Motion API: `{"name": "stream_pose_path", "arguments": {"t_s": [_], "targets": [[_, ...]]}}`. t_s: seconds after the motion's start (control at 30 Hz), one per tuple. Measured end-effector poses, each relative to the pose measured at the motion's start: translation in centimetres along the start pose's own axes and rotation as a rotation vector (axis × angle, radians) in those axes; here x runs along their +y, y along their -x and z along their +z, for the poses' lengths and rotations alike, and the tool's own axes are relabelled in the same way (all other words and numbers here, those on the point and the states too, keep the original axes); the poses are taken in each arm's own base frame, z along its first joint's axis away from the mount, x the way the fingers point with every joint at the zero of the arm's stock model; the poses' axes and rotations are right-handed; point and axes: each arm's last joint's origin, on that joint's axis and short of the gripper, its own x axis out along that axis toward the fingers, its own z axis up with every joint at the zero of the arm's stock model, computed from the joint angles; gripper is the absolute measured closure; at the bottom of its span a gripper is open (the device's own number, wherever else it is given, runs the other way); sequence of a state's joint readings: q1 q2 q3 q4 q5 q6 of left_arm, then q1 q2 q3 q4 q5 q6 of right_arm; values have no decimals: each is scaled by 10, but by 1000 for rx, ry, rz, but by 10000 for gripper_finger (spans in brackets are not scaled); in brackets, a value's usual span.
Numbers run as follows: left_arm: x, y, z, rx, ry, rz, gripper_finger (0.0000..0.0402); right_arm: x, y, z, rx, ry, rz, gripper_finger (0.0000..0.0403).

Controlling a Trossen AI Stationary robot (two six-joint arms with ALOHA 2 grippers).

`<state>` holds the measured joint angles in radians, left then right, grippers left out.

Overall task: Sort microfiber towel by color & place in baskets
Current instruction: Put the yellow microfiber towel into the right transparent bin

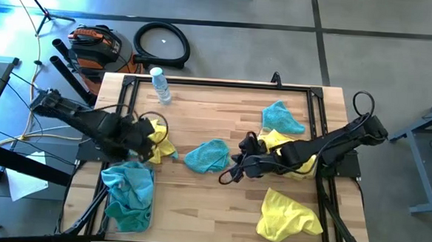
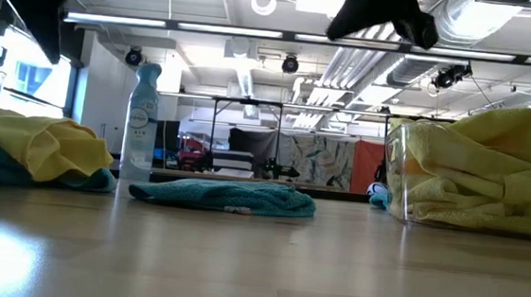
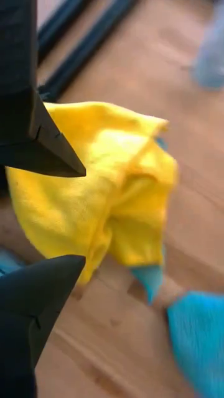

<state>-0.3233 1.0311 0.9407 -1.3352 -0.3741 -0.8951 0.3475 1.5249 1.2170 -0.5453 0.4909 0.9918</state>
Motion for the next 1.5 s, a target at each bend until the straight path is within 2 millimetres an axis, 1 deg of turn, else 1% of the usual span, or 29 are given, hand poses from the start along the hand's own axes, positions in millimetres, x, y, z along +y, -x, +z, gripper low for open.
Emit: {"name": "stream_pose_path", "arguments": {"t_s": [0.1, 0.2, 0.3, 0.43, 0.5, 0.63, 0.8, 0.87, 0.9, 1.0, 1.07, 1.1, 1.17, 1.27, 1.37, 1.5], "targets": [[9, -21, 5, 93, 165, 47, 199, -11, -4, 1, 63, -13, -59, 403], [17, -38, 8, 154, 285, 84, 198, -20, -6, 2, 120, -3, -113, 403], [23, -49, 15, 140, 393, 77, 198, -26, -8, 4, 145, 46, -143, 403], [29, -64, 25, 96, 513, 23, 197, -31, -11, 9, 151, 120, -156, 403], [32, -73, 28, 113, 554, 11, 197, -34, -12, 12, 167, 156, -151, 403], [37, -88, 26, 172, 616, 64, 197, -36, -12, 20, 223, 243, -112, 403], [39, -102, 21, 232, 636, 118, 202, -36, -3, 32, 270, 314, -122, 403], [38, -104, 21, 240, 624, 126, 221, -35, 2, 37, 277, 348, -125, 403], [38, -104, 21, 237, 618, 128, 238, -34, 3, 40, 277, 365, -124, 403], [39, -103, 21, 211, 613, 147, 315, -32, 7, 48, 258, 410, -104, 403], [40, -99, 24, 193, 608, 135, 373, -32, 8, 53, 248, 432, -98, 403], [39, -94, 27, 175, 607, 119, 386, -32, 8, 55, 239, 437, -104, 403], [39, -82, 36, 128, 600, 85, 388, -35, 7, 58, 212, 444, -140, 403], [40, -55, 54, 36, 589, 44, 396, -39, 6, 62, 161, 404, -205, 402], [40, -18, 77, -112, 564, -16, 398, -42, 3, 64, 155, 395, -218, 390], [40, 33, 102, -308, 527, -67, 400, -42, 0, 71, 117, 435, -194, 347]]}}
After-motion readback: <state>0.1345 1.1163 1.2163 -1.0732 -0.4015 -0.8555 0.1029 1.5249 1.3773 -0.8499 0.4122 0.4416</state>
